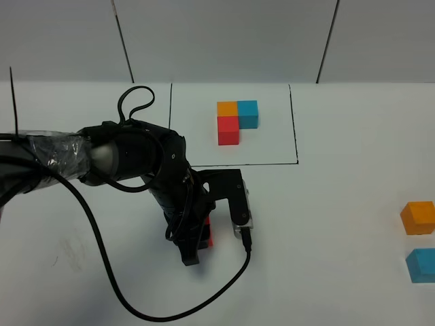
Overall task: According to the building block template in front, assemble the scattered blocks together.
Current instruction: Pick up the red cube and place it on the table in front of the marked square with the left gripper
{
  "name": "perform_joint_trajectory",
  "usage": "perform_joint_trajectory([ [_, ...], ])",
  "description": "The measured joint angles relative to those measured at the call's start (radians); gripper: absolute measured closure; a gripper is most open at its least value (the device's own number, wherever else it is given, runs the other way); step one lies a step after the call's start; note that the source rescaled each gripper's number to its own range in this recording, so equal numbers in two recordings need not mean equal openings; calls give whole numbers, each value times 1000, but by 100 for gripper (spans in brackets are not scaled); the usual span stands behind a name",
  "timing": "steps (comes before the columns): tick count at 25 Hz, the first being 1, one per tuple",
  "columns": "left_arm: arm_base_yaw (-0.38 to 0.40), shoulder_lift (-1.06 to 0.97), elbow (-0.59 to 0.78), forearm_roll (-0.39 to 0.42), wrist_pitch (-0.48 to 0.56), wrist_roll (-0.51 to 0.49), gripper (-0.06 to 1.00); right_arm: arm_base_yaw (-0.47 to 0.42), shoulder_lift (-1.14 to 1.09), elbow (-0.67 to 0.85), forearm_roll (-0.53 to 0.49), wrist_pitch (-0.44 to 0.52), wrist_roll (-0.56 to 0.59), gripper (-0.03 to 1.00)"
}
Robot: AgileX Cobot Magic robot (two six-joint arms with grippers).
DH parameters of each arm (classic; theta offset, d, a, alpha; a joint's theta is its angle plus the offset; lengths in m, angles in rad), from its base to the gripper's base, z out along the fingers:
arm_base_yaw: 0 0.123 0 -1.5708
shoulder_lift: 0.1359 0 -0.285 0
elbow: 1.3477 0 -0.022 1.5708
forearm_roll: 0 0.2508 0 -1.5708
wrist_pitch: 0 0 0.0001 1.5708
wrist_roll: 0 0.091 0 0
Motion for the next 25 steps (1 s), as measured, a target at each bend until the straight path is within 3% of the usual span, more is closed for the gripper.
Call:
perform_joint_trajectory([
  [25, -1, 23, -4, -2, 2, 1, 36, 0, 0, 0, 0, 0, 0, 97],
])
